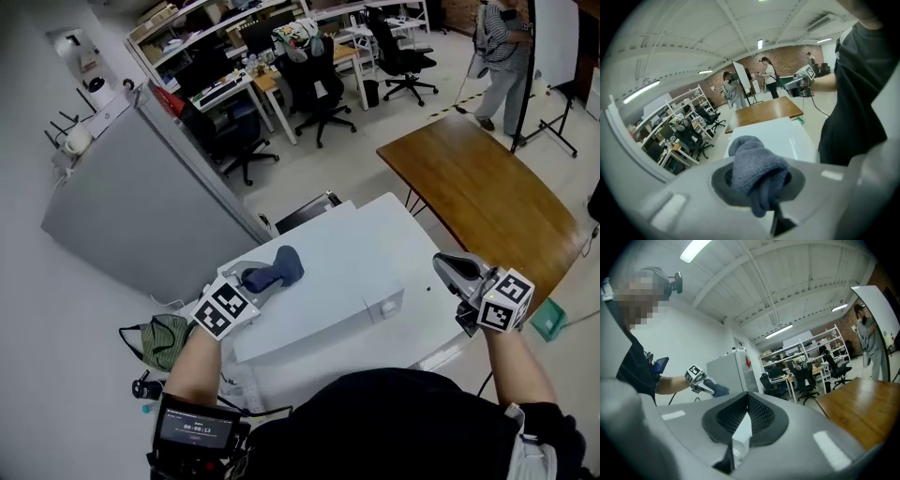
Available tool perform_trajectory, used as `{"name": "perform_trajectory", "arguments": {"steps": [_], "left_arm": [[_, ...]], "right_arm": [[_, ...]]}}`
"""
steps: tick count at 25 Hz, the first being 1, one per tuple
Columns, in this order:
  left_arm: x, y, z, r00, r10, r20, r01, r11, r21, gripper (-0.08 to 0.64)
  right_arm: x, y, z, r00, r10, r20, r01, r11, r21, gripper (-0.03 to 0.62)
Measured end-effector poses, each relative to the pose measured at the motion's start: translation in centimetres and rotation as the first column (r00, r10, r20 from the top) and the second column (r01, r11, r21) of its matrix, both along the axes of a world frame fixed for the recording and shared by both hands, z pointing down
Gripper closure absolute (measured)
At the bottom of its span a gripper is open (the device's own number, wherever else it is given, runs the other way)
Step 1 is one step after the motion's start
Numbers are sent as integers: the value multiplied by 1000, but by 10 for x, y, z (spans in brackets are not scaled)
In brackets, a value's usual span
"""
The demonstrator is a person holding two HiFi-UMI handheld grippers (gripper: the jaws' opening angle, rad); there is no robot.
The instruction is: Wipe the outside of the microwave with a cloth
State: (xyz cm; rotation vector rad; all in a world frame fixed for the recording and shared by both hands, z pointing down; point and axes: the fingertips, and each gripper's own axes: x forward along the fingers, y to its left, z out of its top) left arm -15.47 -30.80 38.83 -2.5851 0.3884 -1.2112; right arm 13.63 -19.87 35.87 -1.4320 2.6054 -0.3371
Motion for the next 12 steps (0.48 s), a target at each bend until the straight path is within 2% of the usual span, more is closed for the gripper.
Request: {"name": "perform_trajectory", "arguments": {"steps": [4,7,9,12], "left_arm": [[93,-46,7,994,31,104,-28,999,-25,500],[151,-82,19,971,75,226,-66,997,-50,500],[180,-104,37,930,116,349,-99,993,-66,499],[204,-130,69,829,169,533,-125,985,-117,500]], "right_arm": [[59,-21,25,998,-39,56,40,999,-5,588],[85,-23,43,994,-58,95,58,998,0,588],[106,-20,55,990,-51,129,52,999,-3,588],[135,-12,73,984,-11,180,15,1000,-25,588]]}}
